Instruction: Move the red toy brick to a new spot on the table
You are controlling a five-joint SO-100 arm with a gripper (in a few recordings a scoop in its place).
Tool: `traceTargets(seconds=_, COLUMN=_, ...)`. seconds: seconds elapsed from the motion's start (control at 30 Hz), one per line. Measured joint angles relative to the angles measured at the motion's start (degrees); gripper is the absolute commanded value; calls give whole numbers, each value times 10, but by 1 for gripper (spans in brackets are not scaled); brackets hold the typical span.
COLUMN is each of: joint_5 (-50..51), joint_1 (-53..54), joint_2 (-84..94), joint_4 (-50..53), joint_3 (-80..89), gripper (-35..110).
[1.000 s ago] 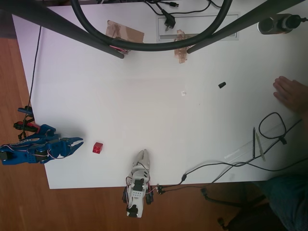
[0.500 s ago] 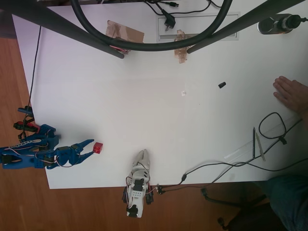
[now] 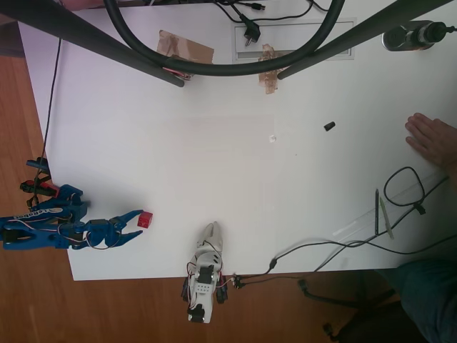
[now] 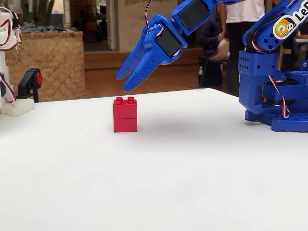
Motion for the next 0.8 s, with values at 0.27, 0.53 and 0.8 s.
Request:
traceTargets(seconds=0.27, joint_5=0, joint_1=18, joint_2=-54, joint_4=-59, joint_3=8, gripper=31)
traceTargets(seconds=0.53, joint_5=-4, joint_1=28, joint_2=-105, joint_4=-104, joint_3=18, gripper=31)
traceTargets(seconds=0.8, joint_5=-5, joint_1=33, joint_2=-127, joint_4=-137, joint_3=54, gripper=23)
